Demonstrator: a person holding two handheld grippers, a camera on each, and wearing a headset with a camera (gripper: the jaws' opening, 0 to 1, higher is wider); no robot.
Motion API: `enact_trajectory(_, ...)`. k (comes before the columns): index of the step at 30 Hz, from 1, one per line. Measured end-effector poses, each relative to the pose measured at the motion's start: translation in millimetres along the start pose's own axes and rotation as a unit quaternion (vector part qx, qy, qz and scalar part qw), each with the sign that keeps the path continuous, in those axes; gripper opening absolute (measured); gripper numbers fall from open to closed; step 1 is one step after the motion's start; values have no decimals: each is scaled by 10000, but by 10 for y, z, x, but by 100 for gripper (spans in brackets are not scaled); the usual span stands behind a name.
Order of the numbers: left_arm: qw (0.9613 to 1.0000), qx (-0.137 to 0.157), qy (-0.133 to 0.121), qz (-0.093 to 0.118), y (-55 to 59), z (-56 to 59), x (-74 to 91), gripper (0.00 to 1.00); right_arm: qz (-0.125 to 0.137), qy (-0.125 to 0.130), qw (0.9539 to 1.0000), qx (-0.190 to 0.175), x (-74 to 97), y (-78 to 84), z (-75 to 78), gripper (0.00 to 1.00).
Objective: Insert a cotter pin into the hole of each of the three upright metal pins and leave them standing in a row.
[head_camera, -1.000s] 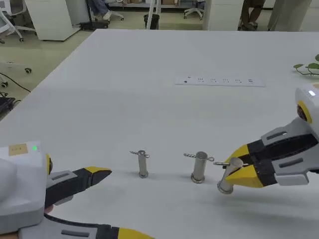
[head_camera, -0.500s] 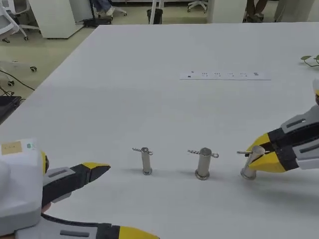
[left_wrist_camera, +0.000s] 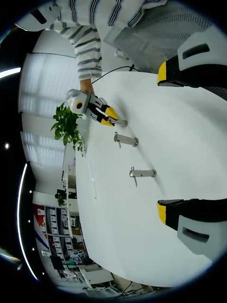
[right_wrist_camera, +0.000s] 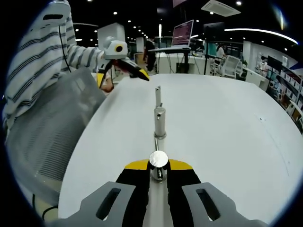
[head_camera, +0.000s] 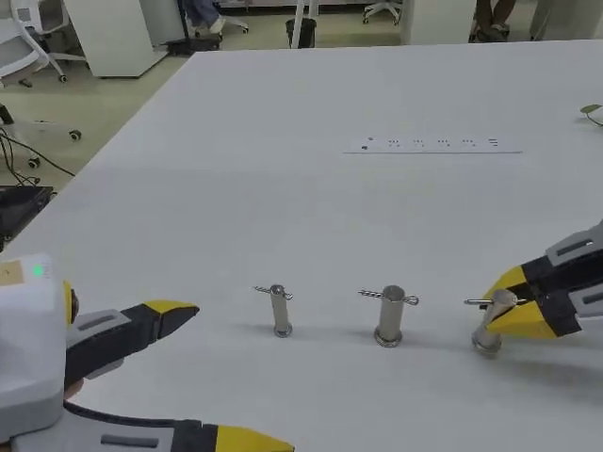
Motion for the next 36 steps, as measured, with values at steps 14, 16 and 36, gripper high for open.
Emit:
enact_trajectory(14,10000,42,2,-41,19,23,17,99,30,129,9999,76,-3,32,9,15)
enact_trajectory(16,10000,38,20,-52,26,35,15,99,-133,183,9997,104,-15,62,7,15)
enact_trajectory(36,10000,-17,-94,21,35,51,144,99,995,835,9892,-685,346,-315,-302,64)
Point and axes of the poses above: the centre of the closed fingertips' face, and the gripper's own axes: x roughly backward along the fingers, z roughly to its right, y roughly out of its underside, the point moved 5 cm from there along x, roughly backward along the fingers, and after that the axes turned 10 degrees about -x, right-handed, at the moved point
